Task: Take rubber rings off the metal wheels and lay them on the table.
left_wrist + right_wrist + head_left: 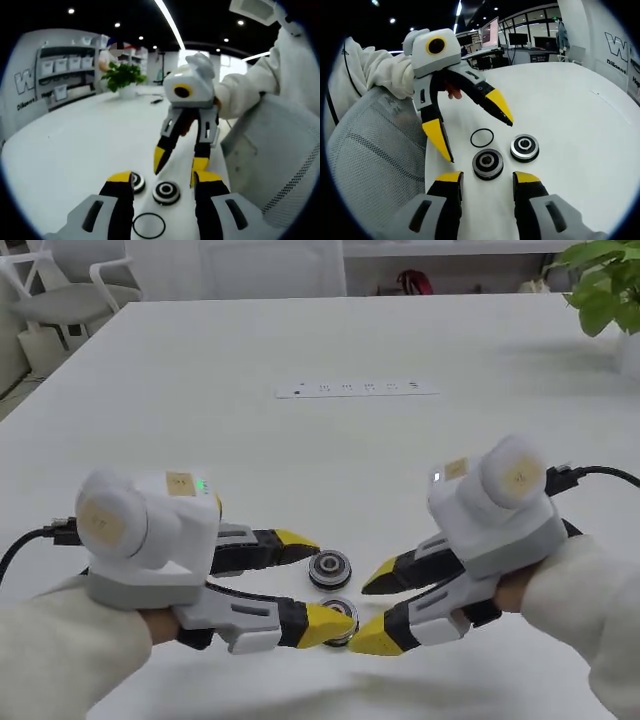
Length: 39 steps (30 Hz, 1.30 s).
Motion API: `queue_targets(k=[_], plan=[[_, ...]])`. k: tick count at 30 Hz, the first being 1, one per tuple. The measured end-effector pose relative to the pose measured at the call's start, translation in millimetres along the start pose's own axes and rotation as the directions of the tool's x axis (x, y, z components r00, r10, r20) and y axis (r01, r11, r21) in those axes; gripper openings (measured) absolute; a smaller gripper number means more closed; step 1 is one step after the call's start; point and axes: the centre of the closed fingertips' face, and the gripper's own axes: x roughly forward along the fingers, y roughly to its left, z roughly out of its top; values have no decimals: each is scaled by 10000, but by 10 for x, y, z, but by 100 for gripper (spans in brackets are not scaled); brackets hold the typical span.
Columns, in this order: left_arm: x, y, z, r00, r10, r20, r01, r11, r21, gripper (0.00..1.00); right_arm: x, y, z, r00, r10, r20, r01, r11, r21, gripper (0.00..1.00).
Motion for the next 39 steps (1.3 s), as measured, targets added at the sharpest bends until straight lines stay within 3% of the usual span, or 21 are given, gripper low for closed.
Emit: queue_targets(k=[9, 21, 39], plan=[[45, -5, -95, 9998, -27, -176, 27, 10000, -7, 40, 38, 0, 4, 9999, 2, 153, -5, 9999, 161, 36], [93, -47, -215, 9986, -212, -491, 222, 9996, 201, 28, 97, 42, -45, 9999, 92, -126, -94, 9999, -117, 33], [126, -38, -287, 9977, -128, -661, 154, 9991, 390, 18, 112, 16, -57, 9999, -25, -134, 22, 9997, -235, 25]])
